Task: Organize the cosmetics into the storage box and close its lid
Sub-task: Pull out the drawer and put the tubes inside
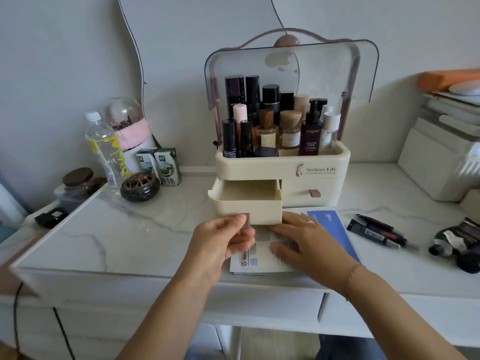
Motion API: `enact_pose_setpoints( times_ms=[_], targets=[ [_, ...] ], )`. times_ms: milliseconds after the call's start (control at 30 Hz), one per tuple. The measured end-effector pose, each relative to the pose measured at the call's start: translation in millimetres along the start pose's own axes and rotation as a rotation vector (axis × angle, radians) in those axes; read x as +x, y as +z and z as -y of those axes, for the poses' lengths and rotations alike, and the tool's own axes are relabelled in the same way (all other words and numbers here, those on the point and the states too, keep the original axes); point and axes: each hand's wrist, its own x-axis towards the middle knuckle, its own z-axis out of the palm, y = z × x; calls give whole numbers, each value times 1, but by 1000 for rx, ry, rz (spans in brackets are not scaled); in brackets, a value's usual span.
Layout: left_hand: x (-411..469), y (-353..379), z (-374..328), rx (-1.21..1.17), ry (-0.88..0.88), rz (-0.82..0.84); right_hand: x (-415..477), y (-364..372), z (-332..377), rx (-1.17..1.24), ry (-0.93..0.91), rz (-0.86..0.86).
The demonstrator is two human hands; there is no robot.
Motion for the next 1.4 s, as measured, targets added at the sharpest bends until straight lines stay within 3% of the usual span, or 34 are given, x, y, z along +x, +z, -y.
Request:
enact_pose_setpoints(
  times_ms=[133,333,500,667,933,1033,1133,1267,1400],
  targets=[
    [-8,1,4,-1,39,0,-8,-4,4,99,40,-44],
    [-14,3,15,27,61,-15,-13,-13,0,138,208,-249],
    [-21,3,20,48,115,-25,-13,-8,-6,121,268,-47],
    [-31,-3,22,82,173,-16,-17,-11,-8,45,136,117],
    [-28,-11,30,220,398,-185,-26,-13,-12,35,176,-30],
    [-25,-12,33,229,474,-254,-36,-26,-29,119,254,-232],
    [-20,-17,36,311,576,-401,-47,-43,-64,49,401,-415],
    [-6,-22,31,348,687,-535,-50,-44,-100,-2,602,-182],
    [7,-16,27,249,646,-385,-46,-35,-109,-72,639,-110]
  ],
)
